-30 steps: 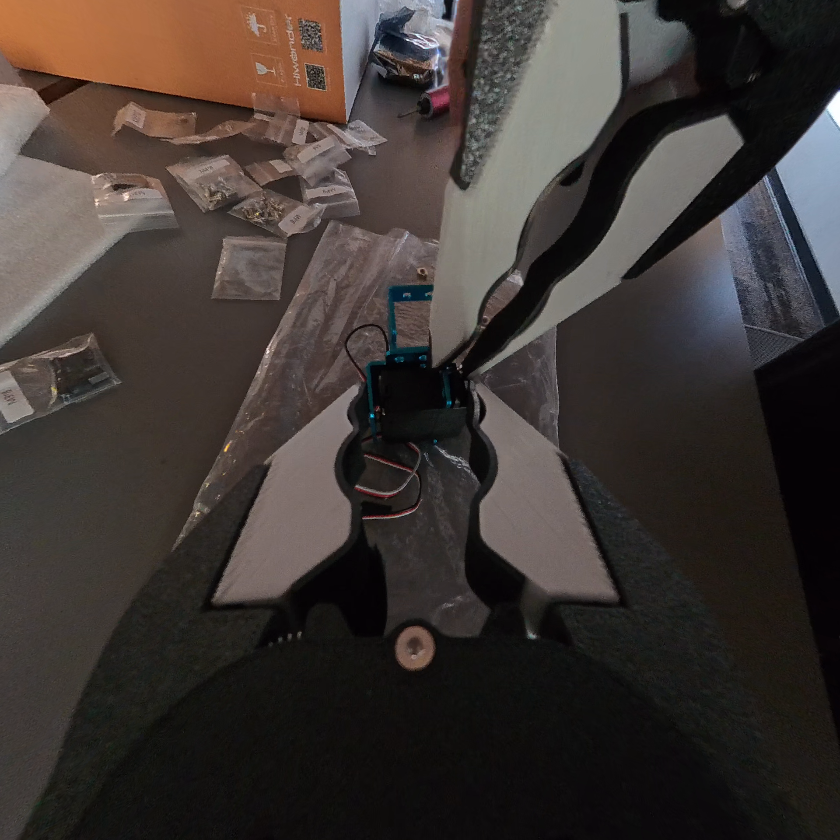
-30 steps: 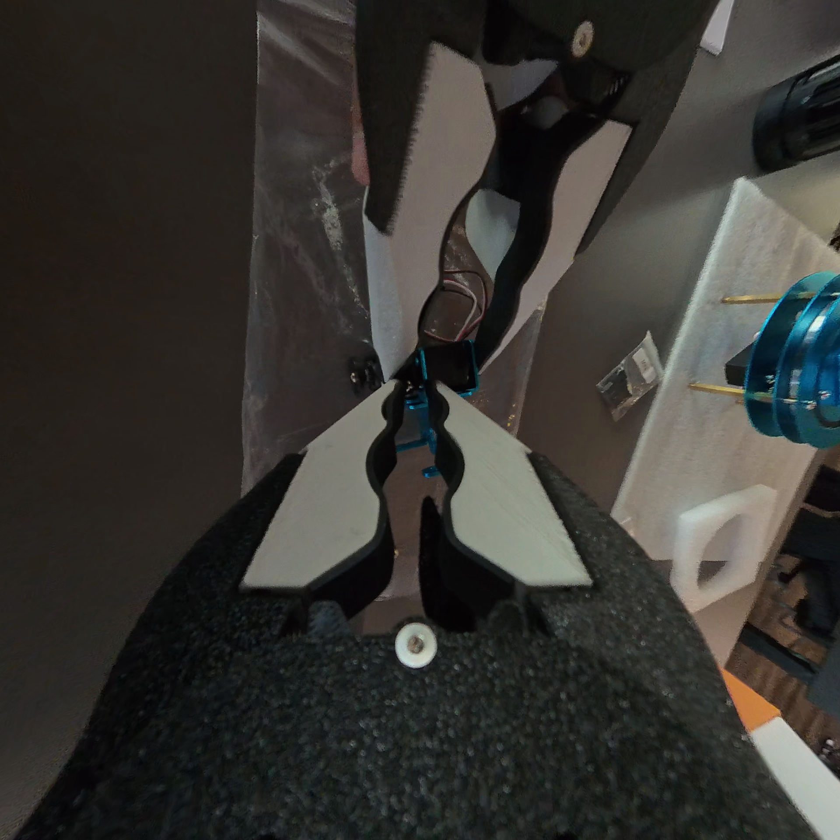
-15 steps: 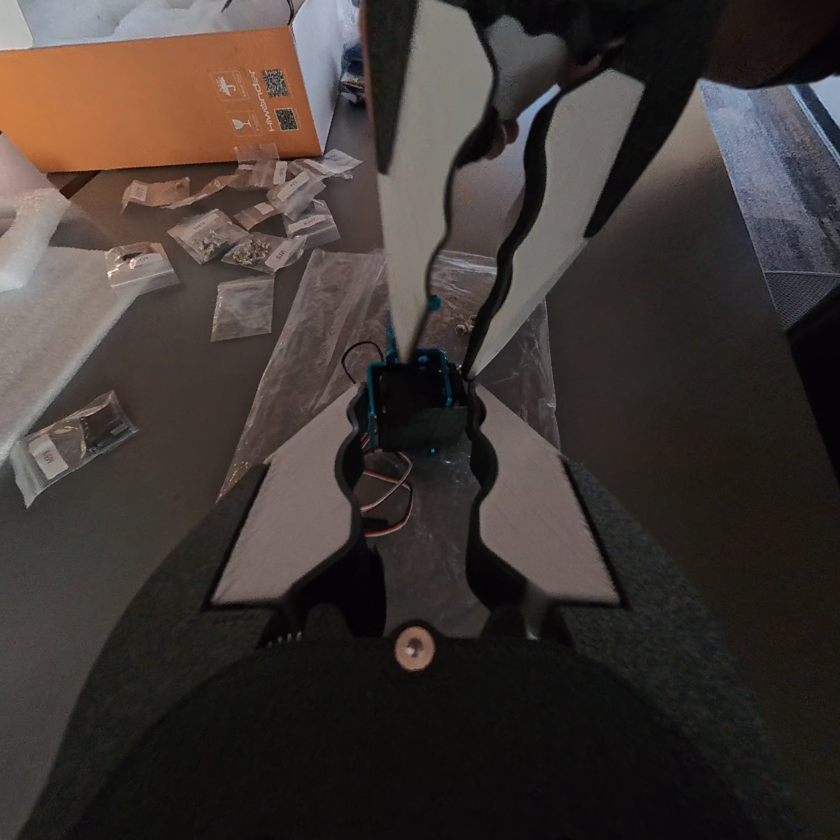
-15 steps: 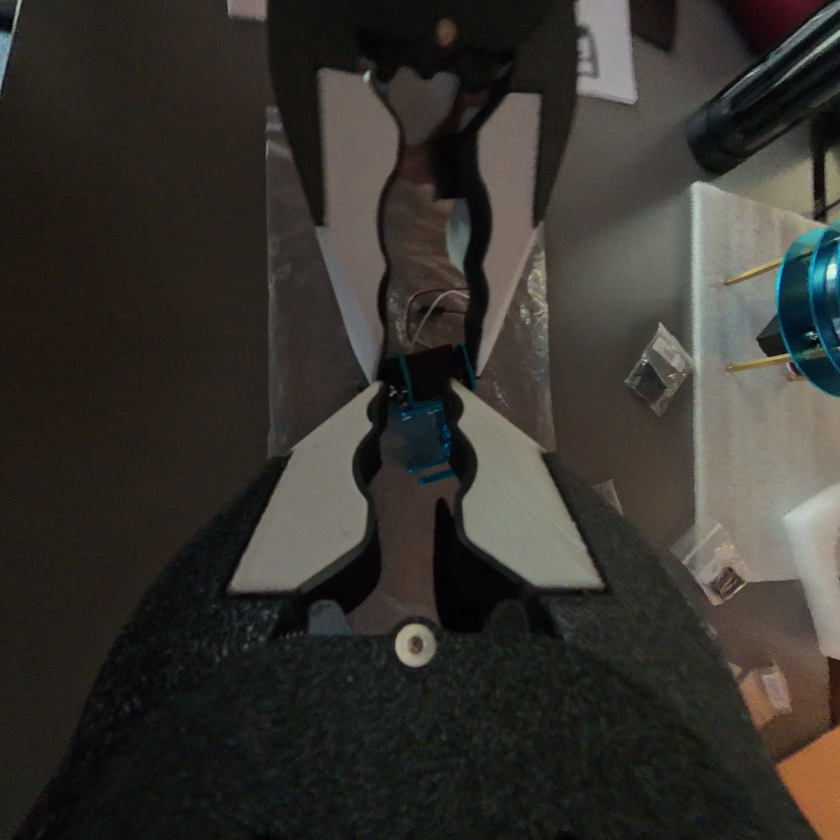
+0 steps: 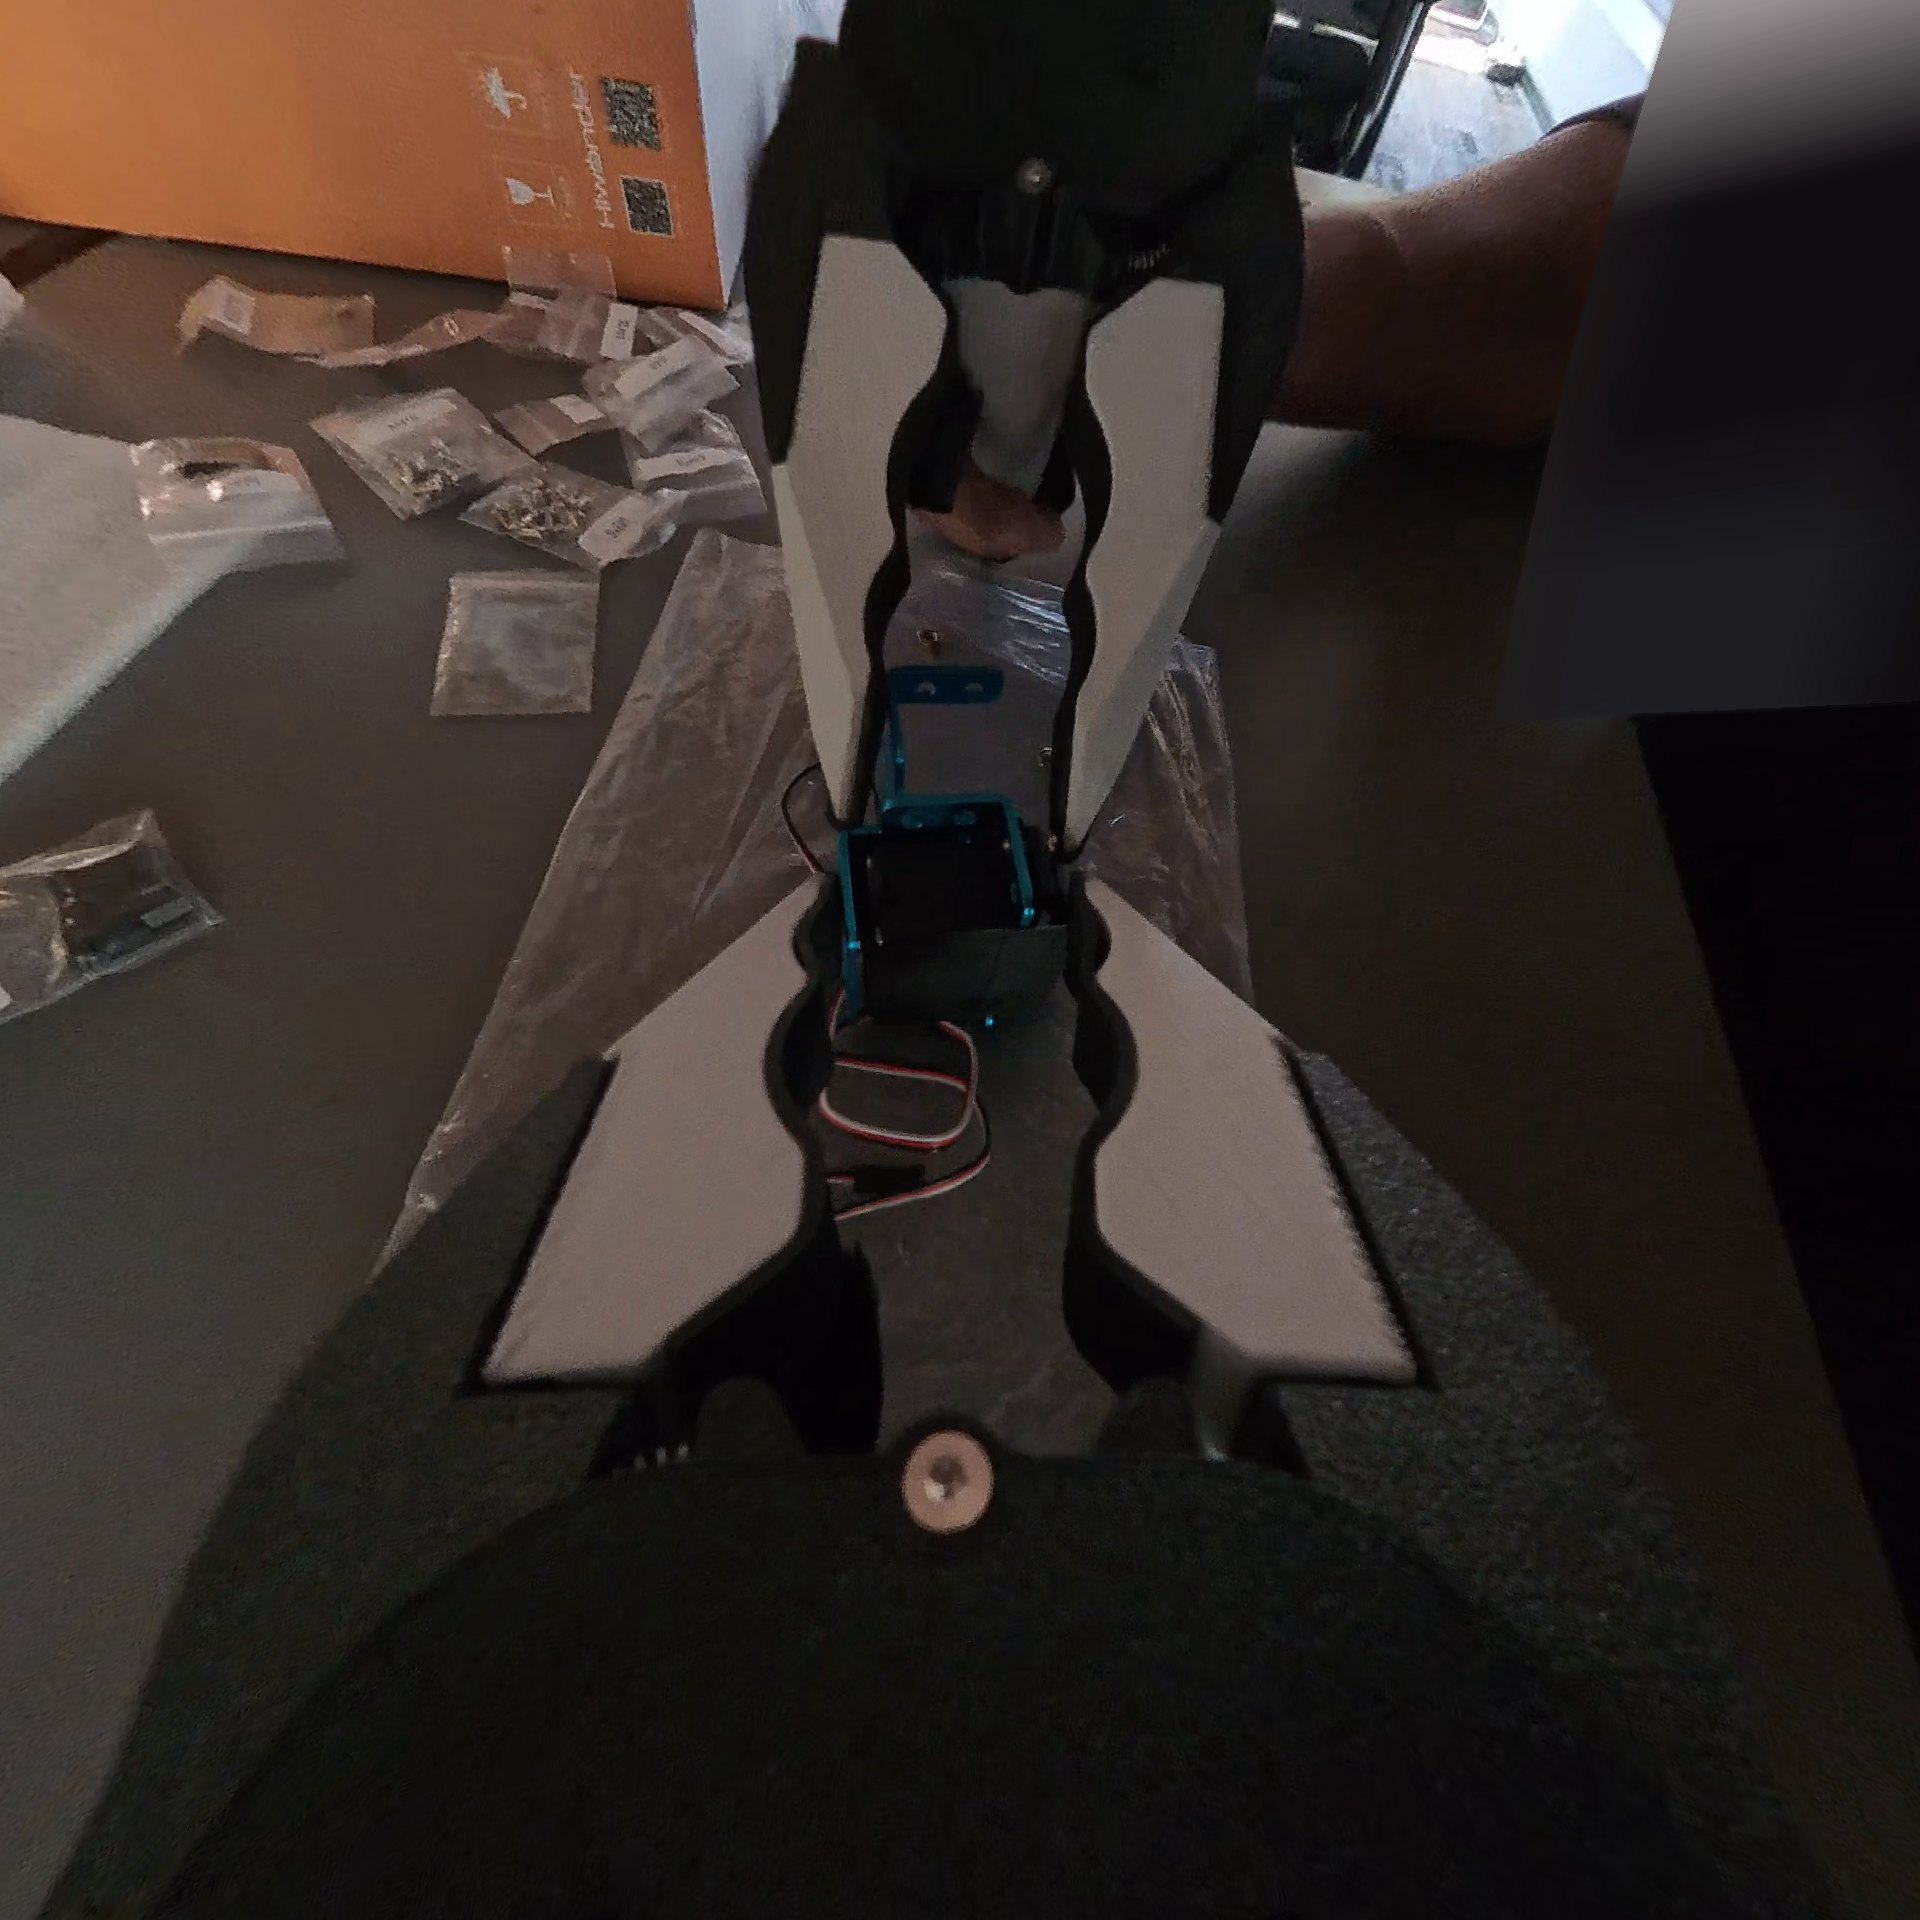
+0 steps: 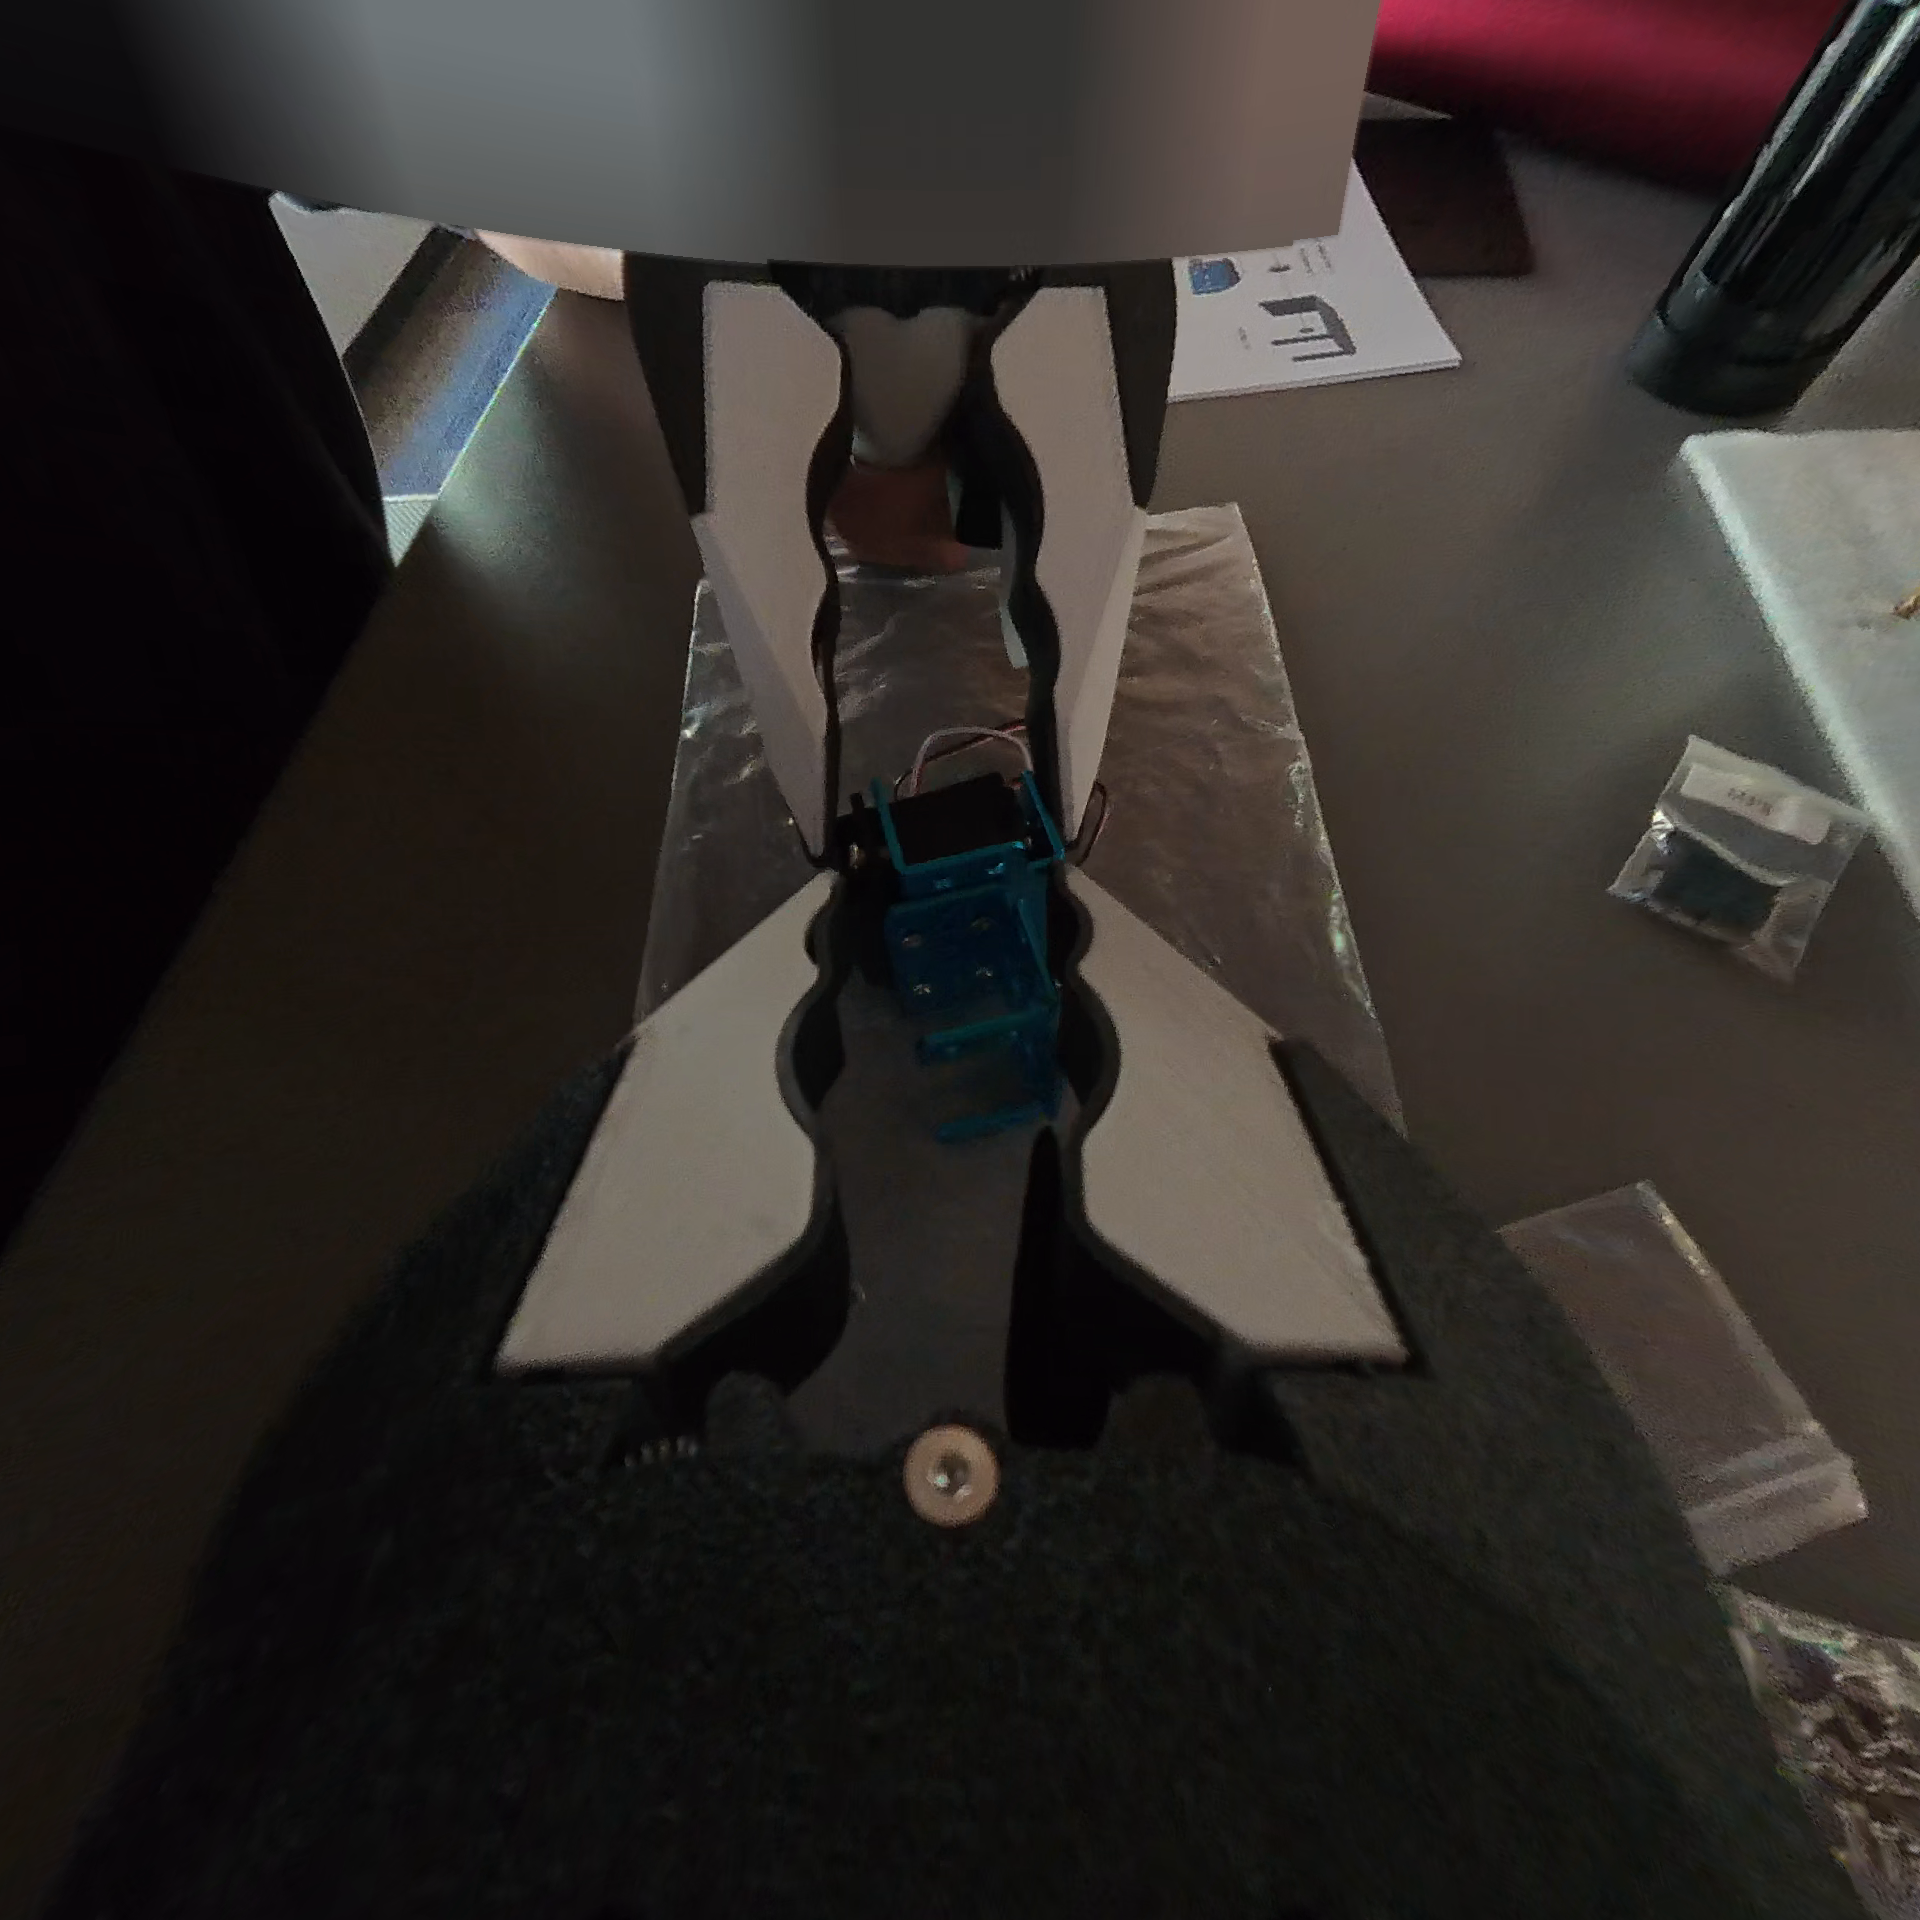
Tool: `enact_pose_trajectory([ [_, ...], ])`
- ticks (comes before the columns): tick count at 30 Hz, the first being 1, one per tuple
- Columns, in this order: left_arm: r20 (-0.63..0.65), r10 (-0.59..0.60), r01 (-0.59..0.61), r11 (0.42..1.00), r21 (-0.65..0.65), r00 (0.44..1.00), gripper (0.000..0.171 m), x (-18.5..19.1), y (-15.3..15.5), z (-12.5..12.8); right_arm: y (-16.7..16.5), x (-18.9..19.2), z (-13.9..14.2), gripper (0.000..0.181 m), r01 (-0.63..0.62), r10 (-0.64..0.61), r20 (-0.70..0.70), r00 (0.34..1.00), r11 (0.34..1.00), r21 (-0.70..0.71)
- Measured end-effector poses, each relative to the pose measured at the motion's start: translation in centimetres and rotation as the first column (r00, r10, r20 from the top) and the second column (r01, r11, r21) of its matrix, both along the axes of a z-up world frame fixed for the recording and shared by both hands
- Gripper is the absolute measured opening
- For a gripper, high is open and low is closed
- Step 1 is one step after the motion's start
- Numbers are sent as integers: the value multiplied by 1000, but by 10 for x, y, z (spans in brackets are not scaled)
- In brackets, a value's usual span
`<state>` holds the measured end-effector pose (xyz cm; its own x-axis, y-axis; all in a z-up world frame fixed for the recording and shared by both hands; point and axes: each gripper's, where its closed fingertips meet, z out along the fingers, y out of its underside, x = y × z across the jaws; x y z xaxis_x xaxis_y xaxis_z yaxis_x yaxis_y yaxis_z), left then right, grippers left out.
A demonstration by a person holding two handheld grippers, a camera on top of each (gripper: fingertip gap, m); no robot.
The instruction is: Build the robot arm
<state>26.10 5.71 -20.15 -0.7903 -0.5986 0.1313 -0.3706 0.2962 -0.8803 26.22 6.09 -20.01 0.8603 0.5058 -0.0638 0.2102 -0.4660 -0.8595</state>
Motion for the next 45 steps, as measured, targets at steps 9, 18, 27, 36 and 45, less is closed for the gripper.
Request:
enact_pose_trajectory([
  [9, -20, 16, -17, 1000, -19, 1000, 42, 4, -1, 0, -1, 2, 3, 42, 30, -31, -85, 996, 999, -11],
  [18, -27, 16, -16, 1000, -20, 1000, 43, 4, -3, -1, -2, 1, 2, 35, 26, -29, -85, 996, 999, -27],
  [27, -15, 21, -21, 1000, 2, 1000, 43, 3, -7, -2, -4, -1, 3, 33, -3, 0, -67, 998, 999, -40],
  [36, 13, 27, -27, 999, 20, 1000, 42, 2, -10, -2, -7, -2, 2, 31, -11, 10, -28, 1000, 1000, -20],
  [45, 3, 11, -11, 1000, 26, 1000, 43, 1, -7, -2, -5, -2, 2, 32, 4, -4, -24, 1000, 1000, 5],
])
